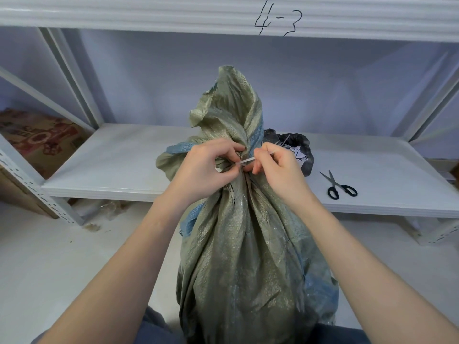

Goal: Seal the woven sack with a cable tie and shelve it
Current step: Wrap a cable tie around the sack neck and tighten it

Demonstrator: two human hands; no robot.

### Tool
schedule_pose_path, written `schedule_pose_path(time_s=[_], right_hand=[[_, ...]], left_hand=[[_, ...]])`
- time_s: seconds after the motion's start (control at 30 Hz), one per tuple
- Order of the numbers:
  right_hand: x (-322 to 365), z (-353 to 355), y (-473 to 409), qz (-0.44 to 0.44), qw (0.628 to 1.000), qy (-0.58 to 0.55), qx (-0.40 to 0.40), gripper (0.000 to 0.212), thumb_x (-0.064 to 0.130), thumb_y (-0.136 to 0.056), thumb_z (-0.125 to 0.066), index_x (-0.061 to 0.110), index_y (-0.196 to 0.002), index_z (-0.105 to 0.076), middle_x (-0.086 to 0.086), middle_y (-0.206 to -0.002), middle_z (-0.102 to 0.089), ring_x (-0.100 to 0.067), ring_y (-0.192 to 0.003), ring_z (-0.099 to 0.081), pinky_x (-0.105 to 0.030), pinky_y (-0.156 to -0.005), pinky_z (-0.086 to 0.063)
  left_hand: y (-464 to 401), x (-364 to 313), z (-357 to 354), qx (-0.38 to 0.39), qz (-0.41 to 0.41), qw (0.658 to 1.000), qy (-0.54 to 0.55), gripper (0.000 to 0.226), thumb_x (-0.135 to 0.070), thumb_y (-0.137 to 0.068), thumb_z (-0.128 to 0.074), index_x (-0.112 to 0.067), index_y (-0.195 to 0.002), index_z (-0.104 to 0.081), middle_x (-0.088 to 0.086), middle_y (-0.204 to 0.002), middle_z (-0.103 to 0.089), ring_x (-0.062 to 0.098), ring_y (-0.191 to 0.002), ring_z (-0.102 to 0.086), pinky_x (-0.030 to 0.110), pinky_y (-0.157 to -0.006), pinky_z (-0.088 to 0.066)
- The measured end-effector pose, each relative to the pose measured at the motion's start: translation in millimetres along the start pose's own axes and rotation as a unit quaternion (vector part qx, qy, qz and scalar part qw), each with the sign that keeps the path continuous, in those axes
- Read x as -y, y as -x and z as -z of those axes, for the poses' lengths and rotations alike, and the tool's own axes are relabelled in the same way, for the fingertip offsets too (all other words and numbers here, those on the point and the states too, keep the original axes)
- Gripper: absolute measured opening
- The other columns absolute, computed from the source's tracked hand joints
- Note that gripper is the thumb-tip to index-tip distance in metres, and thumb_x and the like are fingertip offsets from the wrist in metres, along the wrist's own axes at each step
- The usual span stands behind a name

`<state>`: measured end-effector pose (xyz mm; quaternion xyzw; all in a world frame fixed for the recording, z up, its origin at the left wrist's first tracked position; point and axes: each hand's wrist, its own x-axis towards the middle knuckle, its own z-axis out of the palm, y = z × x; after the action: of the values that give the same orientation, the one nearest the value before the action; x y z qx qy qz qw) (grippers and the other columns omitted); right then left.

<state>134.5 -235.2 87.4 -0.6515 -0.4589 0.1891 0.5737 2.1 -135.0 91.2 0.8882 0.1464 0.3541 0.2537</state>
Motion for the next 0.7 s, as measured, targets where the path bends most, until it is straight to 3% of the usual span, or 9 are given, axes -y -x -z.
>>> schedule_pose_path(time_s=[0.13, 0.2, 0.37, 0.53, 0.7], right_hand=[[1.5, -6.5, 6.6, 0.012, 0.999, 0.045, 0.023, 0.036, 0.042, -0.086, -0.059, 0.01, -0.07, -0.058, 0.004, -0.064, -0.058, -0.013, -0.064, -0.052, -0.033, -0.069, -0.044], [3.5, -8.9, 8.2, 0.018, 0.997, 0.067, 0.019, 0.032, 0.039, -0.085, -0.062, 0.01, -0.071, -0.057, 0.005, -0.064, -0.054, -0.008, -0.062, -0.047, -0.028, -0.062, -0.037], [2.4, -6.8, 7.3, 0.041, 0.994, 0.098, -0.003, 0.02, 0.019, -0.089, -0.06, 0.013, -0.07, -0.056, 0.01, -0.061, -0.05, -0.001, -0.058, -0.044, -0.024, -0.06, -0.034], [3.3, -6.2, 8.3, 0.052, 0.989, 0.137, -0.024, 0.021, 0.021, -0.088, -0.06, 0.006, -0.073, -0.06, 0.003, -0.064, -0.057, -0.005, -0.059, -0.046, -0.02, -0.057, -0.033], [5.4, -3.9, 7.2, 0.05, 0.987, 0.149, -0.03, 0.022, 0.021, -0.09, -0.058, 0.009, -0.071, -0.056, 0.004, -0.06, -0.053, -0.002, -0.052, -0.042, -0.016, -0.052, -0.028]], left_hand=[[0.7, -1.6, -0.1, 0.005, -0.006, 1.0, -0.019, 0.006, -0.005, -0.075, -0.068, -0.008, -0.08, -0.07, -0.009, -0.102, -0.069, 0.002, -0.092, -0.062, 0.024, -0.085, -0.05], [0.6, -3.1, -0.8, 0.009, -0.012, 0.999, -0.036, 0.007, -0.006, -0.076, -0.068, -0.011, -0.08, -0.069, -0.007, -0.105, -0.07, 0.004, -0.095, -0.063, 0.026, -0.086, -0.05], [1.1, -0.7, -2.9, -0.001, -0.004, 1.0, -0.01, 0.002, -0.006, -0.079, -0.068, -0.008, -0.081, -0.069, -0.001, -0.104, -0.07, 0.001, -0.096, -0.062, 0.021, -0.088, -0.05], [-0.2, -0.6, -7.3, -0.011, 0.002, 1.0, -0.014, 0.005, -0.007, -0.078, -0.068, -0.006, -0.073, -0.065, 0.0, -0.107, -0.068, 0.005, -0.099, -0.061, 0.021, -0.089, -0.047], [0.1, -2.3, -9.0, -0.035, 0.02, 0.999, -0.008, 0.004, -0.006, -0.075, -0.066, -0.006, -0.073, -0.063, -0.001, -0.109, -0.067, 0.006, -0.099, -0.062, 0.02, -0.091, -0.046]])
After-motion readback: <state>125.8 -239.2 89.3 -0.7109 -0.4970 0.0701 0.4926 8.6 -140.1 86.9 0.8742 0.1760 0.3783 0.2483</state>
